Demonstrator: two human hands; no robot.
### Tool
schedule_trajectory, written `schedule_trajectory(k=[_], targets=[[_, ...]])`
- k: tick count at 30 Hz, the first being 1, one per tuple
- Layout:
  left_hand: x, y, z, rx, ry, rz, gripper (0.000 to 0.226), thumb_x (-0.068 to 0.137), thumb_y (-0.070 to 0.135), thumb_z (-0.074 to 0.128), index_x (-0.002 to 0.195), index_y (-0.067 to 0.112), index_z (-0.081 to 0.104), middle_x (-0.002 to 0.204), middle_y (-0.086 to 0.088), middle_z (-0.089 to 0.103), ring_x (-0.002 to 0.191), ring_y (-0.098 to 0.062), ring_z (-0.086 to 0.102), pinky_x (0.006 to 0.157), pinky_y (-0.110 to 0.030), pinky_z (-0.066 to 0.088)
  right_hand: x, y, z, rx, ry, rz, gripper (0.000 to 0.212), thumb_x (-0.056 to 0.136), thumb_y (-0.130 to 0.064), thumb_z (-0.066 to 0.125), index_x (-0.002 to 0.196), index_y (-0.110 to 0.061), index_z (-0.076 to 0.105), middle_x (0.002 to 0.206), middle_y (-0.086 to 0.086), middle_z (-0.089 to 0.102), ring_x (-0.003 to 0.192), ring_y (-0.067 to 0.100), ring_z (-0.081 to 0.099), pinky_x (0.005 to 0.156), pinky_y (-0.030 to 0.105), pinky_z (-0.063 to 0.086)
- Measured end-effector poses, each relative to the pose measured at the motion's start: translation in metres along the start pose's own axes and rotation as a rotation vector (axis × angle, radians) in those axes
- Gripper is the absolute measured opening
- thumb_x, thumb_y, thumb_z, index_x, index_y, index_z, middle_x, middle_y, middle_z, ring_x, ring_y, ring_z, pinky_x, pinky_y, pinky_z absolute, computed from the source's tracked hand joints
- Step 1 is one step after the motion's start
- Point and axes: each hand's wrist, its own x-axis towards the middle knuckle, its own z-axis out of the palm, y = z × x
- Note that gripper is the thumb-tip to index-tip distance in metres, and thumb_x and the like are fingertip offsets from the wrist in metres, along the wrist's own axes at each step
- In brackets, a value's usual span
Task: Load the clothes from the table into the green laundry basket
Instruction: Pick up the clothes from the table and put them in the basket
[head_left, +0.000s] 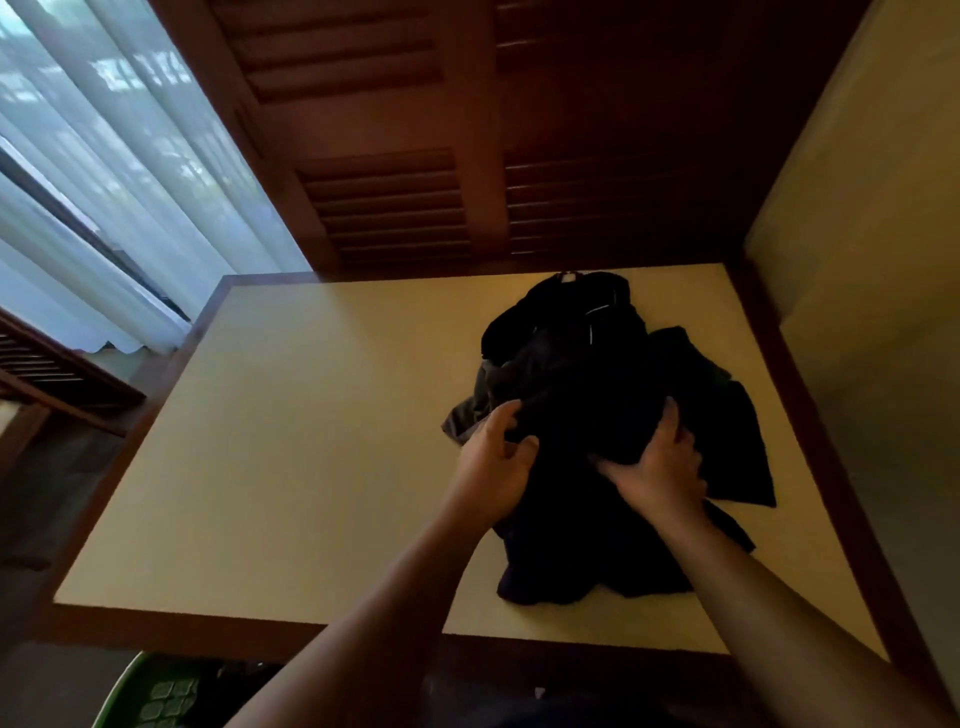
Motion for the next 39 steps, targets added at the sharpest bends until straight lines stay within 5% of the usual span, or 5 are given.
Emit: schedule_trajectory(k=[6,13,18,24,39], targets=[[0.010,0.027,0.013,-0.286,-0.005,0.063,0.031,0.103,0.037,0.061,0.133,0.028,0.061,0.097,-0.004,0.072,0.082,-0.020,0.076,0.084,-0.042,0.064,0.000,-0.011,-0.049,0.530,-0.156,-0.042,0.027,0.089,-0.011,0.063,0.114,-0.017,0.071,0.101,0.001,0.071,0.087,0.021,0.064,0.078,0.032,0.054],[0.011,0.050,-0.004,-0.917,-0.591,-0.299,0.097,0.074,0.085,0.065,0.144,0.017,0.061,0.142,-0.020,0.063,0.130,-0.037,0.061,0.113,-0.054,0.046,-0.044,-0.048,-0.095,0.906,-0.640,-0.505,0.045,0.076,0.019,0.055,0.095,-0.011,0.081,0.103,0.005,0.077,0.099,0.020,0.073,0.082,0.027,0.058],[-0.003,0.043,-0.024,-0.892,-0.585,-0.161,0.049,0.069,0.027,0.092,0.113,0.012,0.079,0.116,-0.019,0.075,0.101,-0.031,0.076,0.085,-0.042,0.063,-0.006,-0.058,-0.067,0.423,0.022,-0.624,0.018,0.089,-0.011,0.066,0.102,-0.024,0.069,0.112,-0.008,0.056,0.111,0.015,0.055,0.102,0.037,0.046],[-0.006,0.045,-0.051,-0.775,-0.205,-0.115,0.036,0.053,-0.010,0.073,0.086,0.000,0.079,0.089,-0.020,0.078,0.076,-0.031,0.077,0.065,-0.037,0.063,0.073,-0.069,-0.030,0.046,-0.205,-0.429,0.097,0.085,-0.043,0.069,0.156,-0.043,0.002,0.167,0.000,0.017,0.146,0.036,0.031,0.112,0.058,0.037],[0.003,-0.021,-0.061,-0.675,0.347,-0.298,0.017,0.082,0.005,0.069,0.099,0.007,0.069,0.089,-0.021,0.075,0.080,-0.035,0.075,0.072,-0.046,0.057,-0.038,-0.063,-0.073,1.025,-0.988,-0.059,0.034,0.083,-0.004,0.043,0.060,-0.016,0.066,0.061,0.000,0.059,0.053,0.012,0.057,0.054,0.024,0.051]])
